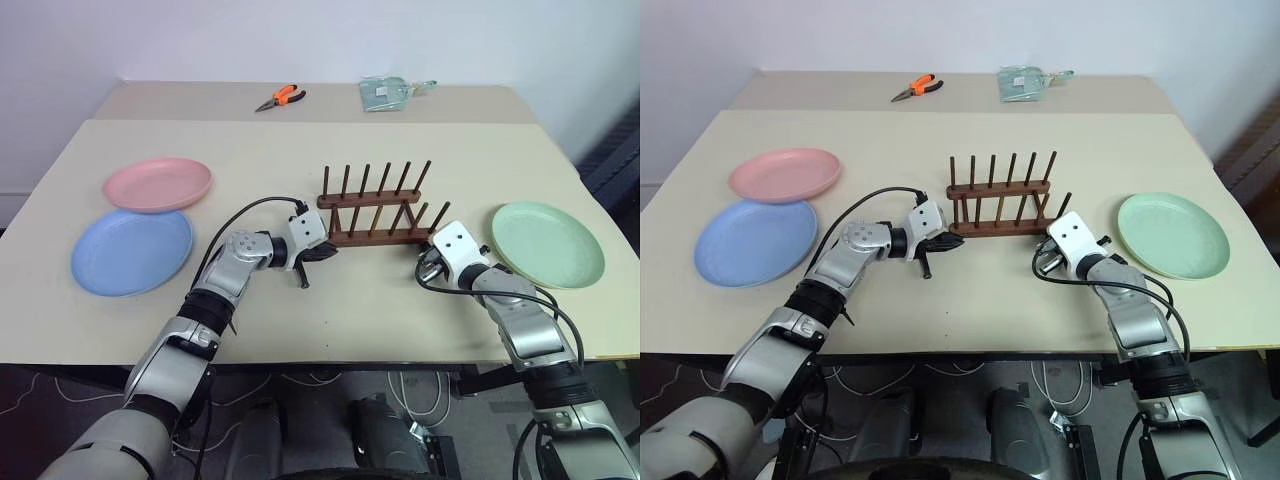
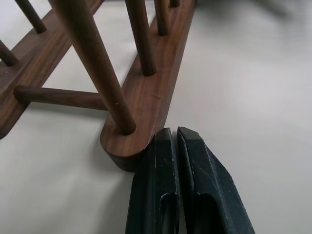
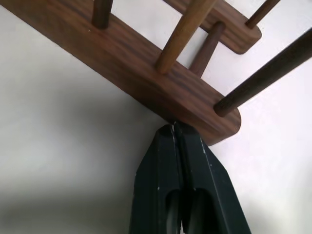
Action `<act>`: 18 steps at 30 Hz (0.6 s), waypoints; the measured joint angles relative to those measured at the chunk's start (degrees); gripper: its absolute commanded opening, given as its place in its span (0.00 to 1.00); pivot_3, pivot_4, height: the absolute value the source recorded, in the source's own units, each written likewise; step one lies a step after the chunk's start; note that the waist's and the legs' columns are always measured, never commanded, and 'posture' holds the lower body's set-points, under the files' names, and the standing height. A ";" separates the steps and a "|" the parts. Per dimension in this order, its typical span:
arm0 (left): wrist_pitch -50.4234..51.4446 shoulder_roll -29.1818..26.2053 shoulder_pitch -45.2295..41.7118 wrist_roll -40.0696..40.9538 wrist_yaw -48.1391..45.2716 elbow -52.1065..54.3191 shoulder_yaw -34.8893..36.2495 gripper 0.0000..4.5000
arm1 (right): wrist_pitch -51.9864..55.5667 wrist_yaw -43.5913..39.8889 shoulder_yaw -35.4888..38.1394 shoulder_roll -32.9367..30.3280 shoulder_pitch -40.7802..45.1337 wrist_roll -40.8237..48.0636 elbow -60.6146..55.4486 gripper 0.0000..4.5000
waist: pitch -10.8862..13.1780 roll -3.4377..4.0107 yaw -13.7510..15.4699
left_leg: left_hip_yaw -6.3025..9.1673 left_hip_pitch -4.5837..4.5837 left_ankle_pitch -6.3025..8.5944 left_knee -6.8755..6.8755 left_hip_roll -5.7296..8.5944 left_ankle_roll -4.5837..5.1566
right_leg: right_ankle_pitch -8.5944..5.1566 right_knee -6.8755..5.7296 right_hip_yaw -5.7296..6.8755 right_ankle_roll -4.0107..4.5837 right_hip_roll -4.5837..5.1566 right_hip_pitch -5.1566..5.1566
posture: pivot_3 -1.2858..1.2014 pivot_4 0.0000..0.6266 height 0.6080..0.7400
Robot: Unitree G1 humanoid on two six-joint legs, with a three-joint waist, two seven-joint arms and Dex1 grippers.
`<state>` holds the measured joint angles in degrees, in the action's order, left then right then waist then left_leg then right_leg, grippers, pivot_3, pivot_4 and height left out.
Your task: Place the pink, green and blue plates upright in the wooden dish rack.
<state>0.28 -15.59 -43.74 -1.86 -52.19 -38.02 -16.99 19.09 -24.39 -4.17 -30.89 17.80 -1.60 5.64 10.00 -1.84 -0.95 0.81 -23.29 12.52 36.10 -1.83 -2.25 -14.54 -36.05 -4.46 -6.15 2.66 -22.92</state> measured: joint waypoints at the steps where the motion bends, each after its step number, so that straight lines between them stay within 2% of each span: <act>1: -0.51 -0.02 -0.08 -0.03 0.04 -0.34 -0.02 0.03 | -0.31 -0.14 0.02 0.05 0.06 0.05 0.25 0.05 | 0.00 0.00 -0.01 | 0.00 0.00 0.00 0.01 0.00 0.00 | 0.00 -0.01 0.00 0.00 0.00 0.00 | 0.52 0.24 0.94; 2: -0.95 -0.11 -0.08 -0.05 0.07 -0.53 -0.04 0.02 | -0.36 -0.63 0.14 0.05 -0.07 0.20 0.09 0.12 | 0.00 0.00 -0.02 | 0.00 0.00 0.00 0.03 0.00 0.00 | 0.00 -0.02 0.00 0.00 0.00 0.00 | 0.52 0.24 0.94; 3: -1.16 -0.30 -0.07 -0.05 0.00 -0.60 -0.04 0.08 | -0.36 -0.93 0.37 0.02 -0.13 0.33 -0.10 0.19 | 0.00 0.00 -0.04 | 0.01 0.00 0.00 0.03 0.00 0.00 | 0.00 -0.02 0.00 0.01 -0.01 0.00 | 0.52 0.24 0.94; 5: -0.73 -1.27 0.32 0.41 -0.77 0.41 0.32 0.21 | 0.25 -2.66 1.56 -0.13 -1.97 1.88 -2.87 0.40 | 0.00 0.00 -0.22 | 0.02 0.00 0.00 -0.01 -0.01 0.00 | 0.00 -0.03 0.00 0.01 -0.03 -0.02 | 0.52 0.24 0.94; 10: 5.58 -6.95 4.24 6.66 -5.02 6.27 7.05 0.78 | 2.03 -6.95 3.59 -1.59 -8.92 5.57 -12.87 0.98 | 0.08 0.06 -1.22 | 0.07 -0.17 0.01 -0.10 -0.04 0.01 | 0.00 -0.11 0.01 -0.01 -0.06 -0.27 | 0.52 0.24 0.94; 11: 7.51 -7.27 4.89 9.07 -5.19 8.46 9.12 0.87 | 2.34 -7.38 3.81 -1.76 -10.19 6.04 -15.08 1.00 | 0.09 0.05 -1.23 | 0.07 -0.20 0.01 -0.08 -0.04 0.01 | 0.00 -0.11 0.02 -0.01 -0.05 -0.29 | 0.52 0.24 0.94; 15: 15.10 -9.10 2.62 18.77 -0.27 14.67 21.01 0.87 | 3.35 -7.89 4.20 -1.89 -12.30 7.11 -21.89 1.00 | 0.16 0.00 -1.25 | 0.12 -0.22 0.01 -0.01 -0.03 0.01 | 0.00 -0.10 0.06 -0.01 -0.04 -0.29 | 0.52 0.24 0.94; 18: 14.12 -11.96 -2.89 18.14 13.81 12.57 29.12 0.87 | 3.94 -7.99 4.71 -2.06 -12.53 7.33 -22.86 1.00 | 0.16 0.00 -1.31 | 0.16 -0.19 0.01 -0.03 -0.02 0.01 | 0.09 -0.10 0.08 -0.18 -0.04 -0.25 | 0.52 0.24 0.94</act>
<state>14.40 -27.55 -46.63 16.27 -38.37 -25.45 12.13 23.03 -32.38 0.54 -32.95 5.27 5.73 -17.22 10.15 -1.84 -2.26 0.97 -23.48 12.52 36.08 -1.85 -2.24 -14.45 -36.15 -4.38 -6.33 2.62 -23.17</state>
